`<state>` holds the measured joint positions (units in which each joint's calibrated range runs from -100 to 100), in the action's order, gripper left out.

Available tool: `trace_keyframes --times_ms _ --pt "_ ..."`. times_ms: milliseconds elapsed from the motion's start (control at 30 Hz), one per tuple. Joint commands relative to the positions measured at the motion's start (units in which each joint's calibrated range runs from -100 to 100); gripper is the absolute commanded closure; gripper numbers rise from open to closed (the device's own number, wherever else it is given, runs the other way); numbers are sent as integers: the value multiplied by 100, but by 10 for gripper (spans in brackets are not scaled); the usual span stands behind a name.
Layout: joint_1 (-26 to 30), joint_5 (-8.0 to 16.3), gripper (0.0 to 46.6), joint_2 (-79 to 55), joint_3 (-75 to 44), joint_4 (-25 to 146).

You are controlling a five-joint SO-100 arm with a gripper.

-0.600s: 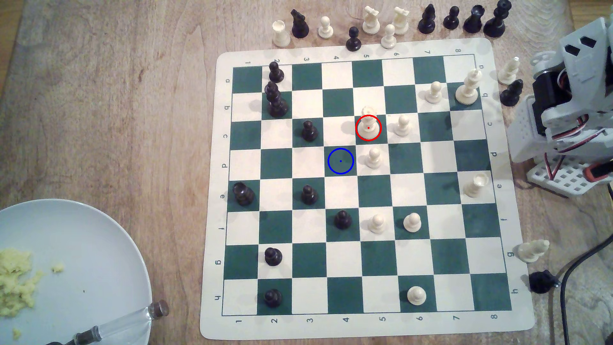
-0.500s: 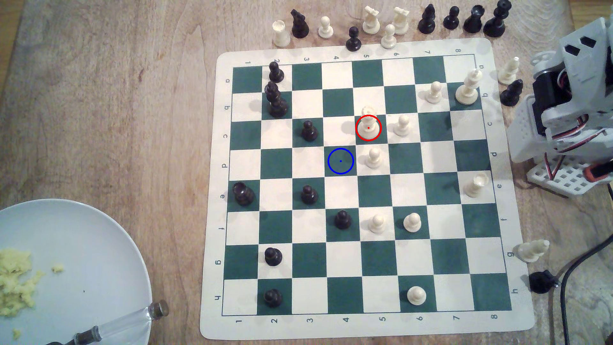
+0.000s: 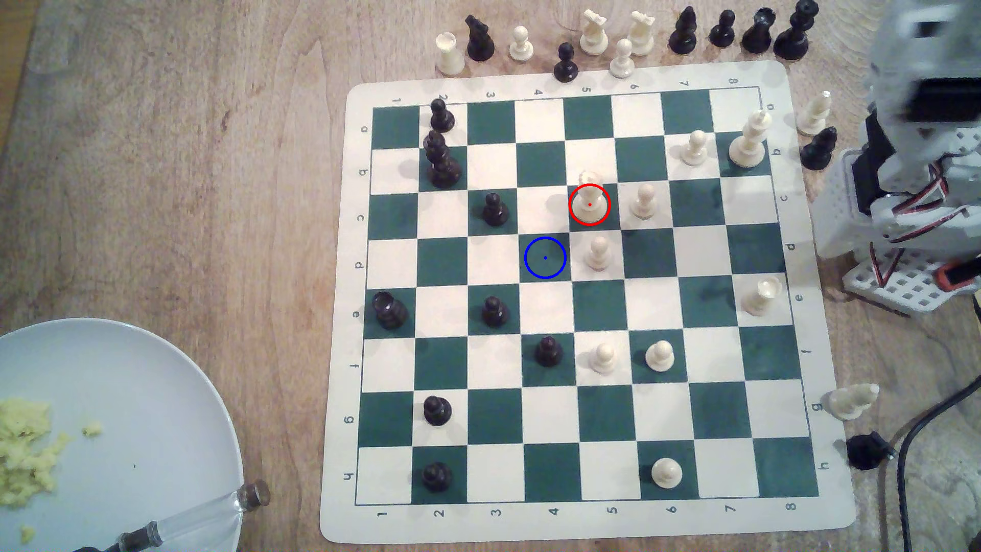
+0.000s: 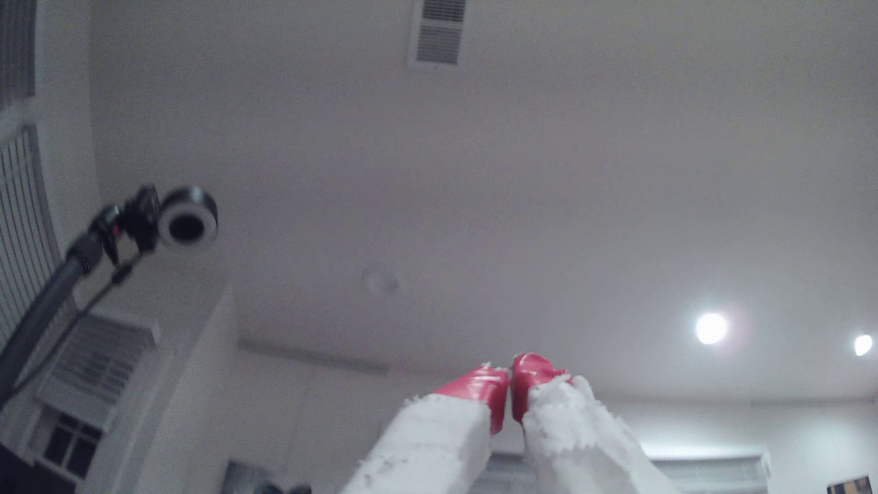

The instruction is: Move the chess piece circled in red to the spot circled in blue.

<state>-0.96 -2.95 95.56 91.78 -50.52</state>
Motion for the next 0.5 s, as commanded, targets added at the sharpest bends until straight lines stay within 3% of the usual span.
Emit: trace_keyframes --times_ms 0,133,167,400,467 --pt "-323 24 464 20 -1127 2652" --pt "-620 29 464 20 -1625 3733" --pt "-745 54 464 11 -2006 4822" --pt "-1277 68 464 -277 -3013 7607" --pt "-1246 322 464 -643 -3430 8139"
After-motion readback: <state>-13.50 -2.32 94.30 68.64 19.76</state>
